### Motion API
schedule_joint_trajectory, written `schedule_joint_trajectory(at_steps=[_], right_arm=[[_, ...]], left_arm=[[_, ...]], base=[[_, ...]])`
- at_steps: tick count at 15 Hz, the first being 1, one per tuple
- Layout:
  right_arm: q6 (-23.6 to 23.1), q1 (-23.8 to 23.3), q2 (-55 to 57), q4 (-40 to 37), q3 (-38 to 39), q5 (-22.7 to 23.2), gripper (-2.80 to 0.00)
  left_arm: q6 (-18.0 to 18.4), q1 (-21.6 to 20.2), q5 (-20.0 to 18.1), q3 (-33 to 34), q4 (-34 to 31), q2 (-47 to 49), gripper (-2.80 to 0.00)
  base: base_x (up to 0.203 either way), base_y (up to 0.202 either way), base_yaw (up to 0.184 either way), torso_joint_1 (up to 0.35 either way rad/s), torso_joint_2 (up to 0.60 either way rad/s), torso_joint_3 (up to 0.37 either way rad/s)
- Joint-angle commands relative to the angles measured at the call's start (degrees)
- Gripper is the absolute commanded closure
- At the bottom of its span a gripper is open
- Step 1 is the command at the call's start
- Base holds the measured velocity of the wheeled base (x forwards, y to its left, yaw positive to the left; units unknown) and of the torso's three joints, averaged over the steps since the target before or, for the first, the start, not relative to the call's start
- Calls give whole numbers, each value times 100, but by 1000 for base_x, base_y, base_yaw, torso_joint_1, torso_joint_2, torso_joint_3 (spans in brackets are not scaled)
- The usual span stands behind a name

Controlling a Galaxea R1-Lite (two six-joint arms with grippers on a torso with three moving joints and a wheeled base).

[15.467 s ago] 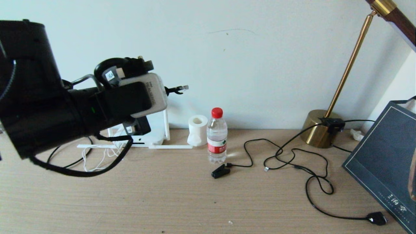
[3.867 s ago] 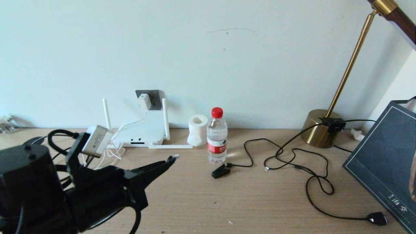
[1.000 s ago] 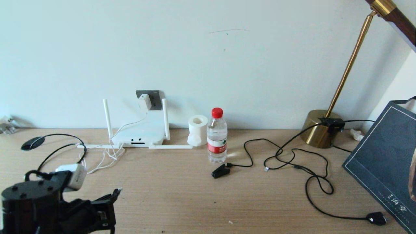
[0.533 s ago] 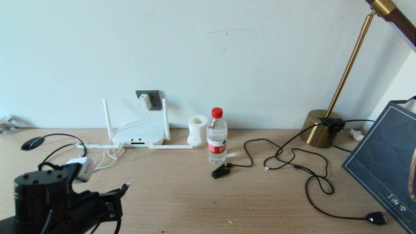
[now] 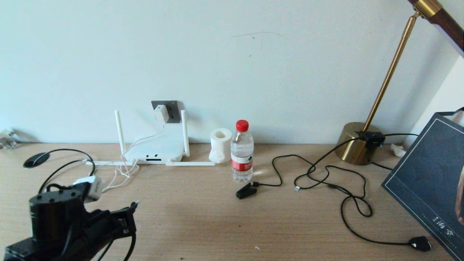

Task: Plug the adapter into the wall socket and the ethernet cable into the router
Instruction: Align cable and router interface

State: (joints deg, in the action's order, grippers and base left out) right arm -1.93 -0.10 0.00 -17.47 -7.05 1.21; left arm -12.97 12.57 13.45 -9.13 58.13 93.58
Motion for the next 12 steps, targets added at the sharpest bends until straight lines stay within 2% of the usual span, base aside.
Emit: schedule_joint_trajectory(at_steps=[1,4,6,7,10,12], right_arm=[[-1,1,9,-11,1,2,0],[-1,1,9,-11,1,2,0],[-1,1,9,-11,1,8,0],[-1,1,9,-11,1,7,0],[-1,1,9,-11,1,2,0],[20,1,9,-11,-7,6,0]], left_arm=[[230,28,158,64,294,518,0],[339,35,419,-4,655,750,0],[698,27,521,42,960,741,0],[750,26,576,43,1080,741,0],[744,26,580,52,1139,757,0],[935,61,548,73,1139,674,0]], base=[[0,0,0,0,0,0],[0,0,0,0,0,0],[0,0,0,0,0,0],[0,0,0,0,0,0],[0,0,0,0,0,0],[0,0,0,0,0,0]])
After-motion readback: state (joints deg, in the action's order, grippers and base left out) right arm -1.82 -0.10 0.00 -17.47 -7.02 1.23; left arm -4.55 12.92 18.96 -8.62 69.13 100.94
